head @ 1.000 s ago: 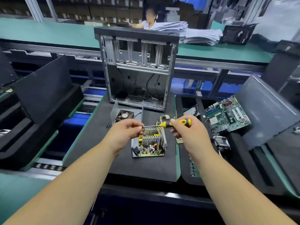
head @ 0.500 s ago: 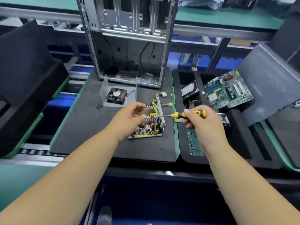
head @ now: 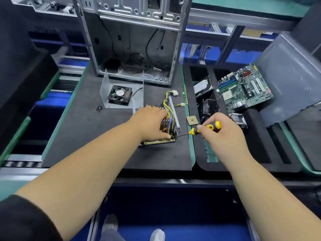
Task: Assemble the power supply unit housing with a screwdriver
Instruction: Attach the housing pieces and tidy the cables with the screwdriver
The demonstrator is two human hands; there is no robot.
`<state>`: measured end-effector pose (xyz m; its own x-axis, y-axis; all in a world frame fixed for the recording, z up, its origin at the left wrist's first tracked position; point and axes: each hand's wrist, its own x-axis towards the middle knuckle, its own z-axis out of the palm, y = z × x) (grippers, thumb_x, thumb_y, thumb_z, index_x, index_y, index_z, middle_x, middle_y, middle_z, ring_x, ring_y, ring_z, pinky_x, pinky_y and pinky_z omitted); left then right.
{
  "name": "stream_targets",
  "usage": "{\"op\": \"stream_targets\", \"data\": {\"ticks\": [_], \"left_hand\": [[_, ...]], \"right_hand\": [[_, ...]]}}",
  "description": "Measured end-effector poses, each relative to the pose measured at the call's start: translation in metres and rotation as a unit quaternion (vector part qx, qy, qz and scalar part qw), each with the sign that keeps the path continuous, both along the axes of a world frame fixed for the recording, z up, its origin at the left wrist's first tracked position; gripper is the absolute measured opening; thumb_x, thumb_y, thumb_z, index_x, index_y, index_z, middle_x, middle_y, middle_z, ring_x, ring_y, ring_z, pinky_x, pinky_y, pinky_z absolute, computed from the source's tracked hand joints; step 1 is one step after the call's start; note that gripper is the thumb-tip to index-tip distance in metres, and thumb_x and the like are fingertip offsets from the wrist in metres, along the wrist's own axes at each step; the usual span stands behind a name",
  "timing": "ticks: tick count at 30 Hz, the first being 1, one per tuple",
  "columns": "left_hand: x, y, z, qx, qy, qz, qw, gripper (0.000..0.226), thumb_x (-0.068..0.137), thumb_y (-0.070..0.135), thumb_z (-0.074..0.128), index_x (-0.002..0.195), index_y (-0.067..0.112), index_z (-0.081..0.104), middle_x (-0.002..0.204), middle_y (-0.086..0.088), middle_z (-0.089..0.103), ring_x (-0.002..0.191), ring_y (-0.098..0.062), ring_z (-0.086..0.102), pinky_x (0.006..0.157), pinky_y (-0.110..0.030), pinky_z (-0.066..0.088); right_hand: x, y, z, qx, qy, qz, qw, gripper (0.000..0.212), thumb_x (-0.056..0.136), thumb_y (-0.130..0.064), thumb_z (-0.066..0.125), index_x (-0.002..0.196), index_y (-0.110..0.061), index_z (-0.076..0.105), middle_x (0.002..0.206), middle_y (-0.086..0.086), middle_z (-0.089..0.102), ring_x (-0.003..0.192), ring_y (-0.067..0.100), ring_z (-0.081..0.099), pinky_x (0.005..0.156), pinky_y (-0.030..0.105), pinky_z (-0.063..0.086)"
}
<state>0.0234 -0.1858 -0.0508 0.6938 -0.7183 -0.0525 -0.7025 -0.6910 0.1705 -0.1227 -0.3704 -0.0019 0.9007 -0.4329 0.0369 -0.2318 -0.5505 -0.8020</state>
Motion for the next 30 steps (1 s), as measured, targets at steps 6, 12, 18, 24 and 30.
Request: {"op": "stream_targets", "data": {"ticks": [6,12,18,24,30], "left_hand": [[0.015,-0.012,-0.015,0.025,-0.051,-0.025,0.998,0.056,0.073,0.070,0.060,0.091,0.023,0.035,0.097,-0.003,0.059,0.092,-0.028,0.052,0.070,-0.037,0.038],[0.015,-0.012,-0.024,-0.004,-0.052,-0.024,0.998,0.061,0.068,0.075,0.059,0.088,0.026,0.029,0.099,0.000,0.059,0.093,-0.026,0.051,0.072,-0.037,0.039],[0.018,-0.014,-0.025,-0.017,-0.004,0.005,1.000,0.056,0.071,0.067,0.067,0.092,0.026,0.035,0.105,-0.002,0.057,0.100,-0.026,0.049,0.077,-0.039,0.044],[0.021,-0.014,-0.027,-0.031,0.023,0.014,0.999,0.054,0.072,0.062,0.071,0.100,0.024,0.044,0.104,0.000,0.054,0.101,-0.024,0.047,0.072,-0.035,0.038],[0.023,-0.014,-0.028,-0.038,0.028,0.009,0.999,0.054,0.072,0.062,0.071,0.100,0.023,0.046,0.100,0.001,0.053,0.099,-0.023,0.048,0.072,-0.034,0.037]], "right_hand": [[0.006,0.007,-0.002,-0.114,0.037,0.023,0.993,0.019,0.083,-0.034,0.070,0.078,-0.026,0.053,0.067,-0.018,0.056,0.064,0.005,0.050,0.053,0.027,0.033],[0.014,0.014,-0.008,-0.182,0.047,0.051,0.981,0.019,0.082,-0.036,0.069,0.081,-0.027,0.052,0.067,-0.009,0.055,0.068,0.007,0.053,0.057,0.027,0.042],[0.024,0.018,-0.012,-0.234,0.063,0.093,0.966,0.020,0.086,-0.036,0.066,0.082,-0.028,0.047,0.070,-0.009,0.053,0.068,0.006,0.049,0.052,0.024,0.032],[0.033,0.022,-0.011,-0.240,0.082,0.107,0.961,0.018,0.087,-0.034,0.065,0.083,-0.027,0.048,0.072,-0.006,0.053,0.066,0.008,0.048,0.053,0.025,0.033],[0.037,0.021,-0.011,-0.250,0.095,0.114,0.957,0.018,0.085,-0.034,0.065,0.082,-0.027,0.048,0.071,-0.005,0.054,0.067,0.011,0.050,0.053,0.027,0.034]]}}
